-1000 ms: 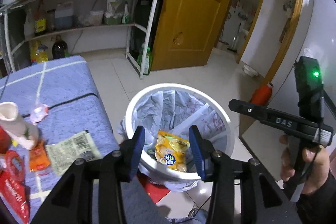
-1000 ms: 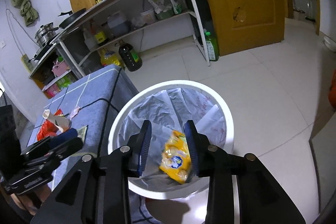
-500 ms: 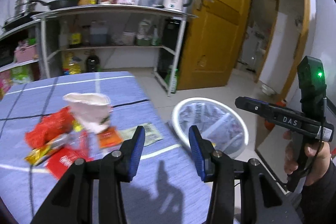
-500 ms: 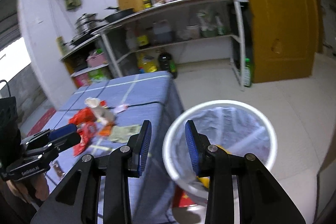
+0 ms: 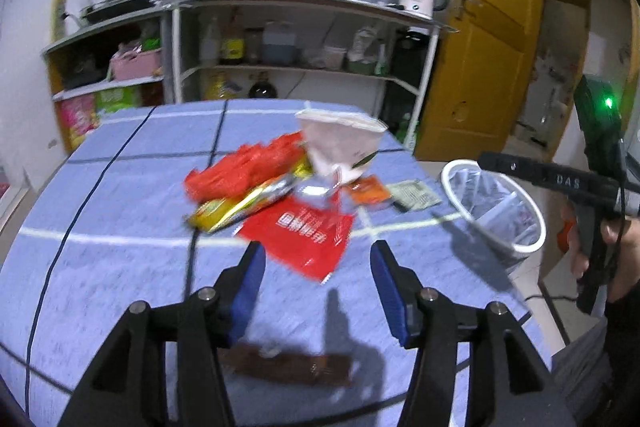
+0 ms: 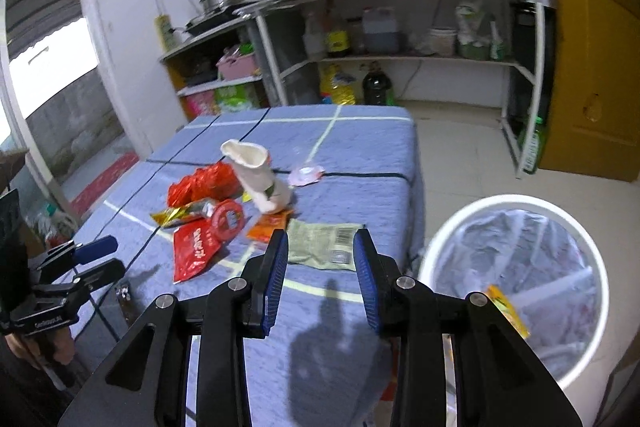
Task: Collect trash
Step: 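Move both grippers back over the table, then grasp the brown chocolate wrapper with the left gripper while the right gripper grasps the red packet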
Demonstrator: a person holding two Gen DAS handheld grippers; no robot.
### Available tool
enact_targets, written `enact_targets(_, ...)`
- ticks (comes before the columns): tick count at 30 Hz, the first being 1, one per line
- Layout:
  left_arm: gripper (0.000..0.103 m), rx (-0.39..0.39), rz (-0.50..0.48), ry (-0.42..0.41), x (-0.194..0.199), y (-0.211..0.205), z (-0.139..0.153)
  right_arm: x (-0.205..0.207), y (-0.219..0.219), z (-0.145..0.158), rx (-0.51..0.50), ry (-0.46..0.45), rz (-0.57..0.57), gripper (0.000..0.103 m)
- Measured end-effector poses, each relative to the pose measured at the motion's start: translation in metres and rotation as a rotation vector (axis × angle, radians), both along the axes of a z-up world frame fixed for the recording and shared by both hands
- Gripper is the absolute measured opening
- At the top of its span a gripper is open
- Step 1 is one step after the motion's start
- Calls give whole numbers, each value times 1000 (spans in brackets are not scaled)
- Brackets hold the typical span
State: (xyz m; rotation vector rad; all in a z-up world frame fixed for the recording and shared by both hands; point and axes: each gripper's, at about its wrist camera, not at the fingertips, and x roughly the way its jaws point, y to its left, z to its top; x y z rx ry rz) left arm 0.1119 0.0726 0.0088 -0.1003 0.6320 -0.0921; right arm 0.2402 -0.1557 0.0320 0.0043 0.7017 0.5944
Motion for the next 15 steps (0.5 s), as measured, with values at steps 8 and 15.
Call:
enact_targets(8, 66, 17, 52, 47, -26, 19, -24, 4, 29, -15, -57, 18, 71, 52)
enact_targets(15, 71, 37, 86, 108, -29, 19, -38, 3, 40, -16, -62, 15, 109, 52)
